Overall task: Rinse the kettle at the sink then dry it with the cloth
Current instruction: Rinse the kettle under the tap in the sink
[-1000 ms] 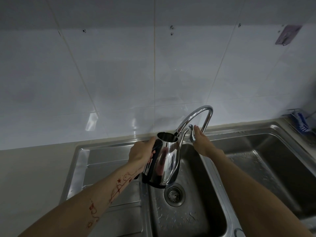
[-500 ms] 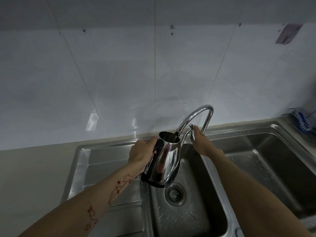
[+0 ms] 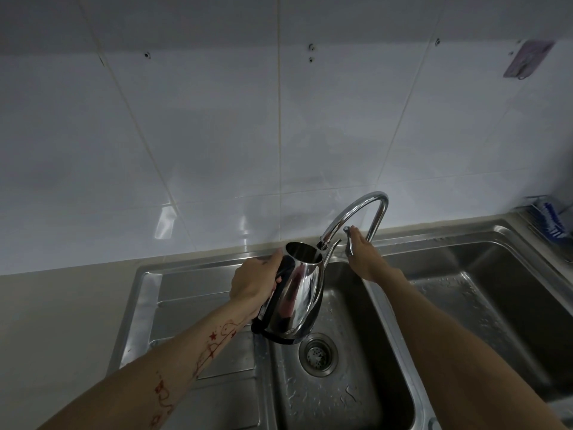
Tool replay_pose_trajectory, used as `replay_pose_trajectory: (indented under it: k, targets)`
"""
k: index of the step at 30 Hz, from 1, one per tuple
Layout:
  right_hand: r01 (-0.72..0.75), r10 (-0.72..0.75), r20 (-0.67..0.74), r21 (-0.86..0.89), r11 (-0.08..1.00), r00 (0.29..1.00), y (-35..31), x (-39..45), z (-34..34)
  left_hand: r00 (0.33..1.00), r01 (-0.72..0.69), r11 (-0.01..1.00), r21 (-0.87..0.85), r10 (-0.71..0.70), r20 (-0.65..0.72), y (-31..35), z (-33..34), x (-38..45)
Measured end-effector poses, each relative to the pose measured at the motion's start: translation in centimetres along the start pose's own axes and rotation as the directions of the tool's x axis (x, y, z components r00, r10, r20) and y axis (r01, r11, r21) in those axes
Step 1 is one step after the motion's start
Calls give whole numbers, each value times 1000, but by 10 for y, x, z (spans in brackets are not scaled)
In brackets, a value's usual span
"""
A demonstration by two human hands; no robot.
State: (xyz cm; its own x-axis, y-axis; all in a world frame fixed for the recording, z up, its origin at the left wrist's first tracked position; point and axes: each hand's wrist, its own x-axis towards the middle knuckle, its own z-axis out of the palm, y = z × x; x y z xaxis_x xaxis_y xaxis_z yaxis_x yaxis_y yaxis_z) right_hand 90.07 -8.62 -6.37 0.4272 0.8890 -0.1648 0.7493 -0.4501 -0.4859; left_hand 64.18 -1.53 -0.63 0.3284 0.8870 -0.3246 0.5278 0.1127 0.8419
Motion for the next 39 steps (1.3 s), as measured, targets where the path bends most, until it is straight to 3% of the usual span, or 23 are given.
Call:
replay_pose_trajectory:
  k: [32, 39]
  targets:
    - [-8, 12, 37, -91, 996, 999, 7, 43, 11, 999, 52, 998, -21, -52, 3, -3, -5, 20]
    - [40, -46, -50, -123, 992, 998, 9, 40, 13, 999, 44, 999, -7, -44, 21, -2, -7, 18]
